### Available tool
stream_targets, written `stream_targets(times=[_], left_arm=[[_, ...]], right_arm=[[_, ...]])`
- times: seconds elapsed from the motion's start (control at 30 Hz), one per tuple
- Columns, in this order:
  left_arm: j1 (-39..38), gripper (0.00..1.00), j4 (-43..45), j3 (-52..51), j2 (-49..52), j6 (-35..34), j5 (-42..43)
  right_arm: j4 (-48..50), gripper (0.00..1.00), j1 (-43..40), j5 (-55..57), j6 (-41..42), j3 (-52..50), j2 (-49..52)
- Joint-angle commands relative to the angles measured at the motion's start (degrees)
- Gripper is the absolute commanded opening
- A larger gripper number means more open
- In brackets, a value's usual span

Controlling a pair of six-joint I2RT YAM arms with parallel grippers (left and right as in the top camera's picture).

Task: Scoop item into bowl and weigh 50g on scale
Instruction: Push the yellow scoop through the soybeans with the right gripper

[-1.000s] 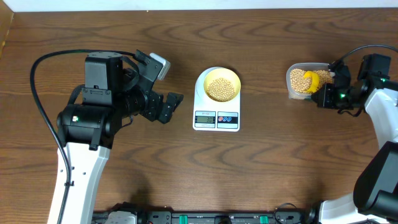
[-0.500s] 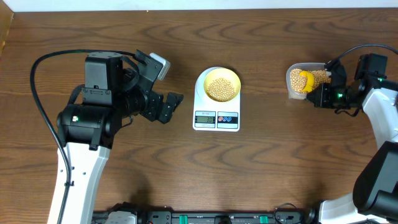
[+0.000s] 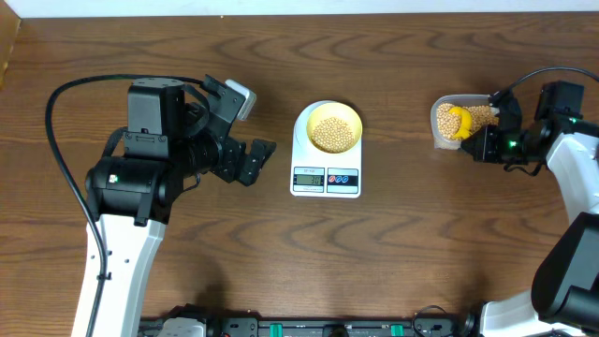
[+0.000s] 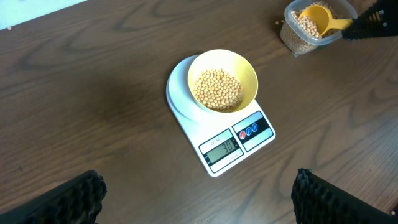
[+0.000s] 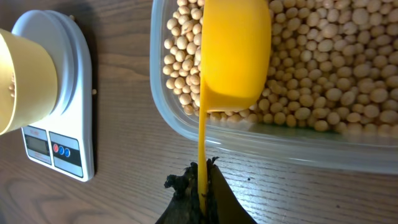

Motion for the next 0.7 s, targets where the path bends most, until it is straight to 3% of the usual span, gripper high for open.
stream_targets(times=[0.0, 0.67], left_arm=[[0.2, 0.98, 0.0, -0.1, -0.1, -0.1, 0.7], [0.2, 0.98, 0.0, -0.1, -0.1, -0.1, 0.7]], right_arm=[[0.0, 0.01, -1.5, -3.3, 0.2, -0.4, 0.3], [0.2, 0.01, -8.4, -10.8, 0.2, -0.4, 0.3]])
